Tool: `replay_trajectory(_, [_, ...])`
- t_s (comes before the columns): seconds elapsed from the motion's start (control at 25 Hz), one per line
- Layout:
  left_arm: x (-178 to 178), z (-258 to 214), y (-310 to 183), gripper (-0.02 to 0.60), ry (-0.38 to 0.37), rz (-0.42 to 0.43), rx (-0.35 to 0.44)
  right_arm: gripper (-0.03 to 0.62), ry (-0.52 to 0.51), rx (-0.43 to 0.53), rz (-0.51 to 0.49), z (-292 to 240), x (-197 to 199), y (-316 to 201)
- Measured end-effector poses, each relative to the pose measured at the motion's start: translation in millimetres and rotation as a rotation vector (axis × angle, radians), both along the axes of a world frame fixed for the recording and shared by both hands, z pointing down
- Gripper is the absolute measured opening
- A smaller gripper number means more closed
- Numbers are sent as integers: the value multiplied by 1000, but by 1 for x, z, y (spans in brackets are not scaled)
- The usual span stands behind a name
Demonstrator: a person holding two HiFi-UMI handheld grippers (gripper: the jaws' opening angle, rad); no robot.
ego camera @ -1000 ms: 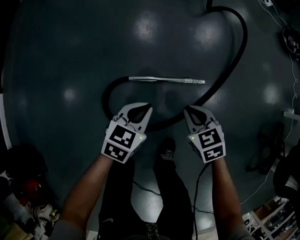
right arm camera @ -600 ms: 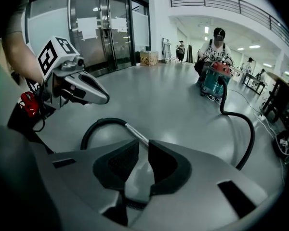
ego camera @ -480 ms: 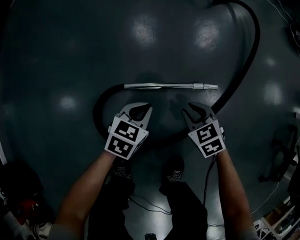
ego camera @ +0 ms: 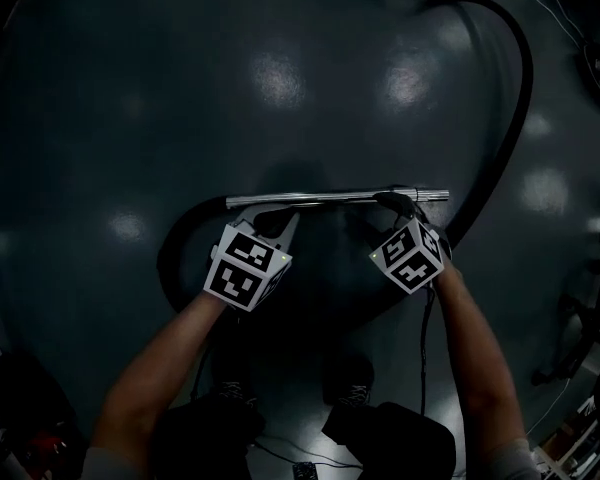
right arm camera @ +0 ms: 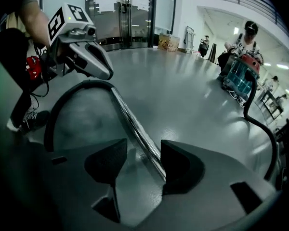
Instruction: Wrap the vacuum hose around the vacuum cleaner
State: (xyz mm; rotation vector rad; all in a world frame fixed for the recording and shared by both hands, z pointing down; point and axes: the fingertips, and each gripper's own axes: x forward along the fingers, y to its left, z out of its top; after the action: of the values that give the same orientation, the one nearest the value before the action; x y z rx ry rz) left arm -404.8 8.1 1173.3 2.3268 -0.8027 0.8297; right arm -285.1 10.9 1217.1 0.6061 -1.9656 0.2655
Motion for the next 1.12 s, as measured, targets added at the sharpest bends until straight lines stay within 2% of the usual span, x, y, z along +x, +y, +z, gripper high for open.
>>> replay_trajectory(0.2, [1,46,-2,8,-34,67,-1,198,95,-3,-175,58,6,-8])
replay_trajectory(0.4, [-7,80,12,9,-36,150,-30,198,154,45,-346,78,8,-17])
replay_trajectory(0.64, [-14,82,15,12,0,147,-33,197,216,9,-463,95,5,-17])
replay_trajectory(0.76, [-21,80,17,50,2,139,-15,191,243,1,-523,98,6,-16])
replay_trajectory(0.92, [-42,72,16,102,-36,126,4,175,241,41,-544,92,2,-10])
replay_trajectory(1.12, [-61,50,24,126,-81,177,94,175,176,135,-507,59,4,9])
